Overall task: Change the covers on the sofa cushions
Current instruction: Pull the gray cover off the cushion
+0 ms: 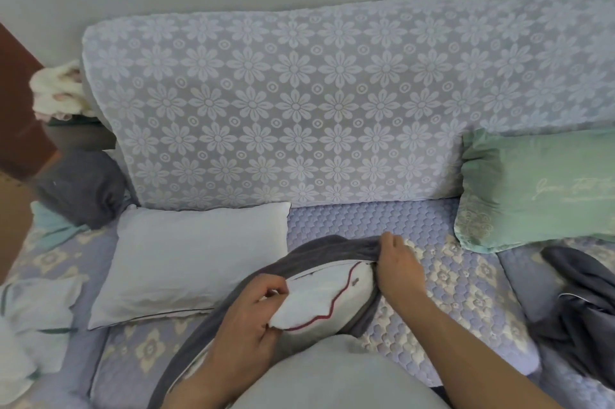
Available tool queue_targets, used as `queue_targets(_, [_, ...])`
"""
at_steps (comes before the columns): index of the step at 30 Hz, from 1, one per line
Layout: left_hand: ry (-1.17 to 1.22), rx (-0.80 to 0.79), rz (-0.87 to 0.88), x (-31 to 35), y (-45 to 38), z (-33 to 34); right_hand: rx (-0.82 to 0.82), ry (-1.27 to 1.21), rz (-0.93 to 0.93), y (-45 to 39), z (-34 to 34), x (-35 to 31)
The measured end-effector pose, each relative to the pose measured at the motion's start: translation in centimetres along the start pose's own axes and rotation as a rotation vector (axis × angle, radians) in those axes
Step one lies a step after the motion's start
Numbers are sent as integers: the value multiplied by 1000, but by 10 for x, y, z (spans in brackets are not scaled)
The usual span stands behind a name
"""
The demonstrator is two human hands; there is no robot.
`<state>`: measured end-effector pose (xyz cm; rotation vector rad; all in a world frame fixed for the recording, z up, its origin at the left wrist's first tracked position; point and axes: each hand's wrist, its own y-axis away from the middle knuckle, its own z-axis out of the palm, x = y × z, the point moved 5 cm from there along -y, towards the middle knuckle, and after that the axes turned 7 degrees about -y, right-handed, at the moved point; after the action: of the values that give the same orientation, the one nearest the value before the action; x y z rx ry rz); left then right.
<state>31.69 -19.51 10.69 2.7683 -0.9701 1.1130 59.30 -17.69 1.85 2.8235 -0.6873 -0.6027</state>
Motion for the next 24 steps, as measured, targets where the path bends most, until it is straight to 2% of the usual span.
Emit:
queue_targets(3, [56, -41, -36, 9, -1, 0, -68, -47, 80, -17, 4, 21])
queue_targets(5, [137, -30, -115, 3, -5, -1, -163, -246, 73, -28, -1, 20])
queue_targets(8, [325, 89, -362, -14, -10, -14, -376, -575, 41, -20, -15, 3])
queue_targets(10, [425, 157, -510, -20, -12, -16, -475, -660, 40, -7, -16, -10])
queue_targets(11, [460, 160, -551, -19, -13, -13, -452, -662, 39, -4, -12, -11])
queue_targets(13, [496, 139, -557, -9, -15, -7, -307, -579, 54, -2, 1, -5])
queue_targets(16, [482, 71, -412, 19, -15, -2, -86, -315, 75, -2, 7, 9])
queue_targets(18, [465, 29, -341, 31, -14, 0, 0, -149, 97, -2, 2, 21])
queue_targets(21, [509, 43, -345, 33, -13, -2, -39, -122, 196, -9, -6, 41])
queue_targets(24, [549, 68, -363, 29, -8, -5, -215, -244, 176, -15, -10, 51])
